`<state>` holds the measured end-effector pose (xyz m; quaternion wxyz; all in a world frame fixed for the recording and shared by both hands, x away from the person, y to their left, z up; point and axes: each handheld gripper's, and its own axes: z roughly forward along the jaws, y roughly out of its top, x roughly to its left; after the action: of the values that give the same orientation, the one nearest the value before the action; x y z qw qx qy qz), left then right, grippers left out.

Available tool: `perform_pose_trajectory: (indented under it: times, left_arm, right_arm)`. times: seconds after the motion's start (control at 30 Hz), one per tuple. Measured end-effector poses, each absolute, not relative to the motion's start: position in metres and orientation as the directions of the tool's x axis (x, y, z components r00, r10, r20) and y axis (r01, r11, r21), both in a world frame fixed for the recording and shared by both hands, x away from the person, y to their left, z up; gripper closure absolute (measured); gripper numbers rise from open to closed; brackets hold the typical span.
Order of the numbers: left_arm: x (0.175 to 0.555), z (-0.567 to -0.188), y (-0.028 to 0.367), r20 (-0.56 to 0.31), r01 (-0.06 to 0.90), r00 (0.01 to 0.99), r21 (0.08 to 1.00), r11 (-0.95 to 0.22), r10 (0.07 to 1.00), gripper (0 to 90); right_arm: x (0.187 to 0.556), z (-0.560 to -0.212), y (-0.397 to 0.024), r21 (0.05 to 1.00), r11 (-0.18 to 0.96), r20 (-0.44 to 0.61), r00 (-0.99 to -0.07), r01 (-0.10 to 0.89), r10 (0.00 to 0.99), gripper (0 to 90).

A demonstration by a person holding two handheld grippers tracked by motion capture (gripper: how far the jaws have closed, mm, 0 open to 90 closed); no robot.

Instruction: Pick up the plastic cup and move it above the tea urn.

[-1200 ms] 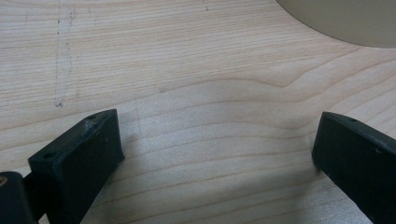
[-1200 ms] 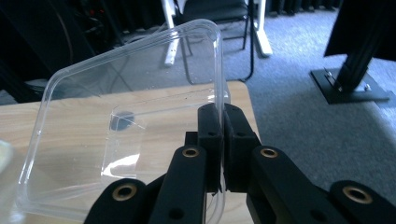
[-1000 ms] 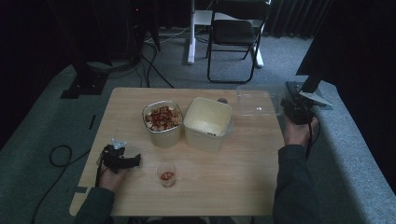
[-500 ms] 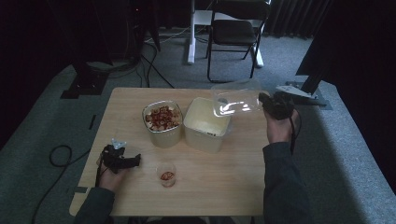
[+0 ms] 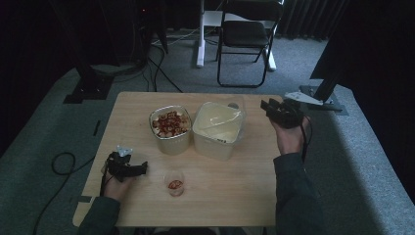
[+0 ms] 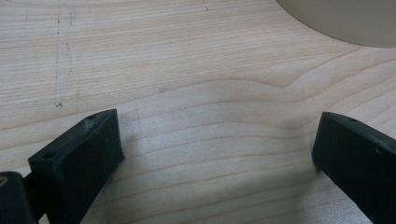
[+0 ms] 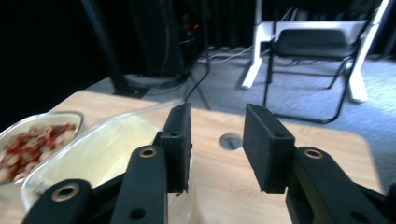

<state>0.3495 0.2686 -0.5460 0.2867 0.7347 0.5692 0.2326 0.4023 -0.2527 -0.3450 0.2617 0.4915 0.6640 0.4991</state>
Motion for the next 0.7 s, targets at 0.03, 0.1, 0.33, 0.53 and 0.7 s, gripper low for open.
perform_pose_trajectory:
  times: [0.03, 0.1, 0.33, 0.53, 0.7]
  left_arm:
    - [0.35, -0.546, 0.269, 0.016, 0.704, 0.244, 0.685, -0.188, 0.97, 1.9]
    - [0.349, -0.546, 0.269, 0.016, 0.704, 0.245, 0.685, -0.189, 0.969, 1.9]
    - [0.35, -0.546, 0.269, 0.016, 0.703, 0.244, 0.686, -0.188, 0.97, 1.9]
    - [0.35, -0.546, 0.269, 0.016, 0.703, 0.244, 0.686, -0.188, 0.97, 1.9]
    - [0.35, -0.546, 0.269, 0.016, 0.703, 0.244, 0.686, -0.189, 0.97, 1.9]
  right_arm:
    - [0.403, -0.348, -0.251, 0.916, 0.018, 0.157, -0.399, 0.401, 0.903, 59.4]
    - [0.405, -0.353, -0.245, 0.91, 0.033, 0.159, -0.422, 0.413, 0.893, 58.9]
    - [0.416, -0.363, -0.214, 0.896, 0.055, 0.17, -0.454, 0.441, 0.874, 57.5]
    - [0.428, -0.369, -0.193, 0.879, 0.128, 0.077, -0.402, 0.459, 0.913, 76.4]
    - [0.42, -0.363, -0.19, 0.901, 0.169, -0.024, -0.344, 0.399, 0.939, 86.9]
